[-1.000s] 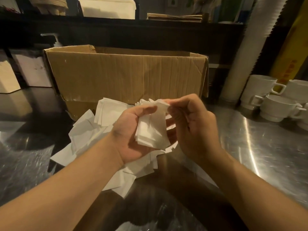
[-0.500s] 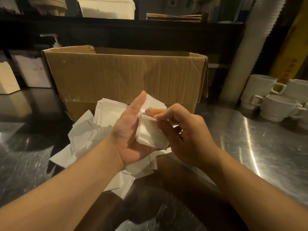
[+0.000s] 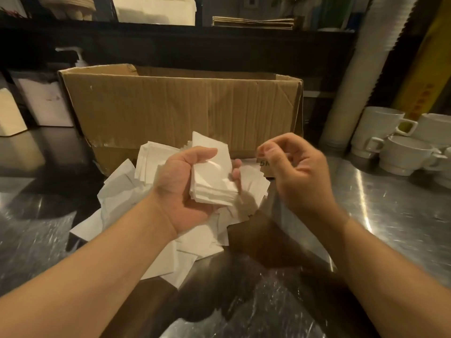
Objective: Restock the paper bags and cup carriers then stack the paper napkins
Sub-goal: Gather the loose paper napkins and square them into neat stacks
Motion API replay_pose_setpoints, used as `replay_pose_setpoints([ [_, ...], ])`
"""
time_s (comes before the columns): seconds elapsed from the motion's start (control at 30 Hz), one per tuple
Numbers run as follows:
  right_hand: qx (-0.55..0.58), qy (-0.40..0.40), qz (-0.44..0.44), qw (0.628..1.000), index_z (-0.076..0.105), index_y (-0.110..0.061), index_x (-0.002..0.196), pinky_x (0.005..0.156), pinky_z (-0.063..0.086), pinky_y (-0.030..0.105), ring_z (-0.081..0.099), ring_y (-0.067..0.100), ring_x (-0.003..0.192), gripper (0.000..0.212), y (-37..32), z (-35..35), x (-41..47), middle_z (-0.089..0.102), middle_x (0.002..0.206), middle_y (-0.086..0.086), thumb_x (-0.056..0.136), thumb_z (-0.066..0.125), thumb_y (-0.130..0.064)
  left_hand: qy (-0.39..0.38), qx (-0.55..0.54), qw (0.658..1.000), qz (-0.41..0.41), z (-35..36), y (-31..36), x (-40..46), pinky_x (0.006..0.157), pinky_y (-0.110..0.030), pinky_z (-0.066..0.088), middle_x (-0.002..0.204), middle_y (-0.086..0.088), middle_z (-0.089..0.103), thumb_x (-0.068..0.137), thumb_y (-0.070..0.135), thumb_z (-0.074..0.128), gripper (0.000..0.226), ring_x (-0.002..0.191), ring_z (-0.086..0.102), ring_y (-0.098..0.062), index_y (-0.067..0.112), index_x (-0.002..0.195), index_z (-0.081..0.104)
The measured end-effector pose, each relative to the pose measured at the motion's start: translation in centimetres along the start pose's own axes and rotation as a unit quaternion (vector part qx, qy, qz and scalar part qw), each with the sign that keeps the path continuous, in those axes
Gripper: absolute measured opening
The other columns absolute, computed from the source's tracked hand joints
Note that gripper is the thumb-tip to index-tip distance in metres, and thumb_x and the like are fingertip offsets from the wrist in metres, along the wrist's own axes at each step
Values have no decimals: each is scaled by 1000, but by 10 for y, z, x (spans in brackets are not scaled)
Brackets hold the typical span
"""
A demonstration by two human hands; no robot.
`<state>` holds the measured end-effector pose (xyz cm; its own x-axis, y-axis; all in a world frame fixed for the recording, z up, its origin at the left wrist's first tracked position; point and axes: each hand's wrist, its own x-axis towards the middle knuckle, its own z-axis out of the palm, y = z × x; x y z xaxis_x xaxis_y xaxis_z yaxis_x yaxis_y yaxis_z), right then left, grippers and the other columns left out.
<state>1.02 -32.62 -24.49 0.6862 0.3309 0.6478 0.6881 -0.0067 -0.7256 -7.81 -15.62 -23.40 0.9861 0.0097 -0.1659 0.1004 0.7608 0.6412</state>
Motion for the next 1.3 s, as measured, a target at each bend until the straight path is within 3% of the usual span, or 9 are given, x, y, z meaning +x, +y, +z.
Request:
replay_pose_setpoints([
  [0.1, -45, 52, 128, 989, 66, -20, 101, 67, 53, 19, 64, 8, 84, 8, 16, -9, 10, 67, 89, -6, 101, 60, -25, 12, -27, 1000, 5, -4, 4, 2, 74, -38, 55, 119, -19, 69, 81, 19, 65, 62, 77, 61, -26, 14, 142, 54],
  [0.27, -174, -89, 321, 927, 59, -29, 129, 86, 50, 32, 61, 14, 100, 40, 32, -2, 16, 62, 107, -12, 95, 65, -48, 45, -13, 999, 26, -5, 3, 4, 69, -37, 52, 104, -15, 69, 85, 26, 63, 56, 73, 60, -25, 15, 140, 57],
  [0.37, -210, -137, 324, 912, 55, -28, 139, 105, 50, 45, 58, 21, 119, 56, 31, 8, 16, 61, 129, -7, 92, 62, -59, 53, -4, 998, 23, -8, 2, 7, 68, -37, 52, 101, -13, 67, 81, 27, 66, 61, 71, 60, -25, 15, 140, 58],
  [0.63, -192, -117, 274, 935, 58, -28, 129, 95, 55, 32, 56, 11, 105, 33, 29, 12, 15, 55, 114, -13, 97, 67, -31, 47, 5, 999, 15, -6, 3, 6, 71, -36, 50, 98, -12, 66, 81, 27, 63, 52, 72, 58, -25, 12, 130, 63],
  [0.83, 69, -55, 359, 929, 68, -13, 102, 99, 55, 55, 70, 30, 98, 8, 19, -11, 22, 71, 102, 8, 97, 64, -11, 58, 19, 998, 15, -8, 2, 6, 71, -37, 53, 103, -12, 67, 79, 29, 66, 59, 74, 61, -25, 15, 136, 61],
  [0.9, 46, -52, 345, 936, 67, -15, 100, 89, 58, 49, 68, 27, 92, 6, 19, -18, 24, 70, 99, 6, 97, 64, -12, 62, 24, 998, 17, -8, 2, 5, 70, -37, 53, 104, -12, 68, 78, 29, 67, 60, 75, 62, -25, 16, 136, 61],
  [1.0, -147, -83, 284, 944, 65, -29, 117, 69, 50, 22, 61, 12, 91, 20, 29, -20, 25, 61, 99, -14, 98, 66, -24, 67, 24, 997, 19, -6, 1, 4, 71, -36, 53, 101, -13, 68, 78, 30, 66, 57, 75, 61, -24, 15, 133, 61],
  [1.23, -146, -32, 198, 969, 70, -28, 115, 70, 42, 14, 60, 4, 102, 20, 37, -26, 25, 66, 108, -16, 95, 72, -26, 68, 32, 997, 17, -3, 0, 3, 71, -36, 52, 98, -12, 67, 83, 30, 62, 50, 72, 61, -24, 14, 131, 62],
  [1.3, -140, -27, 169, 975, 71, -30, 111, 82, 50, 18, 61, 5, 104, 16, 33, -27, 24, 67, 110, -17, 96, 70, -24, 69, 33, 997, 20, -2, 0, 3, 72, -36, 52, 98, -13, 68, 80, 29, 64, 55, 72, 61, -24, 15, 133, 61],
])
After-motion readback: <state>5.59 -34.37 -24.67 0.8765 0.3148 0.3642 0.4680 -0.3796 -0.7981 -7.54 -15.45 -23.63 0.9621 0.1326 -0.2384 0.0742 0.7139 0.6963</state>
